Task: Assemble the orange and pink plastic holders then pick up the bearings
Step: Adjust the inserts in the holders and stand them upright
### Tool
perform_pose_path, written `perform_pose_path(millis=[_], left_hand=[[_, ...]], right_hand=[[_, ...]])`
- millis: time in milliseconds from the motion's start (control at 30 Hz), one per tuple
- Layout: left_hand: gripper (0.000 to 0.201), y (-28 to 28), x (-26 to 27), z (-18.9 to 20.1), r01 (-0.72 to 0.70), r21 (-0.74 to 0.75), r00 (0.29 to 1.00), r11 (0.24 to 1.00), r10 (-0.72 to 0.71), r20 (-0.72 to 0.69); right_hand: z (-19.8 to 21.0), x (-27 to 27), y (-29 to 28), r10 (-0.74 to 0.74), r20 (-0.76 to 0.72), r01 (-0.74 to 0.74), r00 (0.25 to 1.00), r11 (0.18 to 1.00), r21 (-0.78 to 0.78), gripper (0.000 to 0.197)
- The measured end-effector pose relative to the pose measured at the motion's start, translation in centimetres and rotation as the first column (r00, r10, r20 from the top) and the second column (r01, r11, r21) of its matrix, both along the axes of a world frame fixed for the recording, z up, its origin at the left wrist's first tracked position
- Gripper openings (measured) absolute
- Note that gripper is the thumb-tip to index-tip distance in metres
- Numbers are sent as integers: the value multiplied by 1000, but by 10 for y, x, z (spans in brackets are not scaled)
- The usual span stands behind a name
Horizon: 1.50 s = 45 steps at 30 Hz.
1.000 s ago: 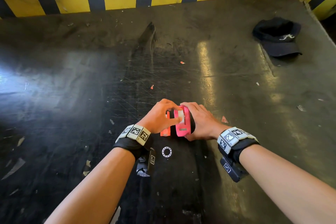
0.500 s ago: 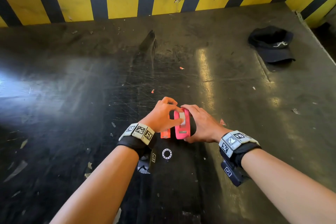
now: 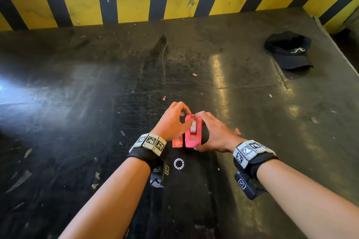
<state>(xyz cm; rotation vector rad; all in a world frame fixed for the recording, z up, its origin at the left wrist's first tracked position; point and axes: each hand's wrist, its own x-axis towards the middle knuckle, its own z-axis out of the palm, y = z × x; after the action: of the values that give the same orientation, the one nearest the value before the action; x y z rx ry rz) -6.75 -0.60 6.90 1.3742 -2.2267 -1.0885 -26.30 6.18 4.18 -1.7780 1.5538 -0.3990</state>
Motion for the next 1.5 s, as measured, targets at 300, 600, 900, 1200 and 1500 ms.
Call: perform_pose_path(millis=[300,600,900,1200,1500], left_hand=[[23,-4,18,10,105,-89,993,990,-100,63],[13,1,13,11,119,-174,987,978,-98,127],[9,10,15,14,184,-82,968,980,-166,186],[8,19,21,20,259,-44,938,965,-240,252],[11,34,23,14,315,-172,900,933,-236,365]], right_hand=[[8,7,-7,1,7,-2,1000,1000,13,92],[11,9,-5,-1,-12,1,1000,1000,21,93],[11,7,-7,12,-33,-10,999,998,65,86],[4,6,-10,20,-56,-13,998,993,118,84],[5,7,-15,11,-39,-6,999,993,121,87]])
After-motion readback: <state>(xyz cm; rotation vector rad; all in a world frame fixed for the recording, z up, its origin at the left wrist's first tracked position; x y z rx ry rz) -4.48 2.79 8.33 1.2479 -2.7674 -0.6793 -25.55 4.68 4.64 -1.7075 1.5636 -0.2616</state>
